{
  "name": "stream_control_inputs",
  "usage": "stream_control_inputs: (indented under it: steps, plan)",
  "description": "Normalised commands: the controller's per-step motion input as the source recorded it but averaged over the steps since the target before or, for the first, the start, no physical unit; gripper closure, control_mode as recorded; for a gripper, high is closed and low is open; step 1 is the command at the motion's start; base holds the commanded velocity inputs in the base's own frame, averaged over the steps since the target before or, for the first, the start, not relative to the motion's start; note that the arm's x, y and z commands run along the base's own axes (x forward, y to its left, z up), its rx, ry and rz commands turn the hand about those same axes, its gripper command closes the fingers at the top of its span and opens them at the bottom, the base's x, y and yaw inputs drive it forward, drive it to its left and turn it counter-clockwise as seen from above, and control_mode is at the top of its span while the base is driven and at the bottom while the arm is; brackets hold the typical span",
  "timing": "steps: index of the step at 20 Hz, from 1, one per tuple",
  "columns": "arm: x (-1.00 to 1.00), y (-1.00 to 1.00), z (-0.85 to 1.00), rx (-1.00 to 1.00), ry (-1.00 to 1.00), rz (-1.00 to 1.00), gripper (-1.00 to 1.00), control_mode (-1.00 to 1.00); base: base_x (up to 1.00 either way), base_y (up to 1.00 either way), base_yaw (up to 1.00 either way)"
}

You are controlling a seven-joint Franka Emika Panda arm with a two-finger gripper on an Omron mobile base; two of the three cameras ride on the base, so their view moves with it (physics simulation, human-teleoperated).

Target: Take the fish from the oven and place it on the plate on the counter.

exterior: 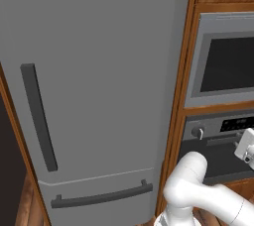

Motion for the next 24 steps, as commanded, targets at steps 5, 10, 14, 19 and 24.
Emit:
stream_control_inputs:
  steps: [5, 10, 14, 19, 24]
  plan:
    - [0.00, -0.01, -0.25, 0.00, 0.03, 0.00, 1.00, -1.00, 0.00, 0.00, 0.00]
    - [-0.22, -0.45, -0.52, 0.01, 0.01, 0.00, 1.00, -1.00, 0.00, 0.00, 0.00]
    - [-0.68, -0.72, -0.72, 0.00, 0.00, -0.01, 1.00, -1.00, 0.00, 0.00, 0.00]
    - [-0.70, -0.78, -0.46, 0.01, 0.01, 0.00, 1.00, -1.00, 0.00, 0.00, 0.00]
    - [-0.78, -0.81, -0.26, 0.04, 0.08, 0.00, 1.00, -1.00, 0.00, 0.00, 0.00]
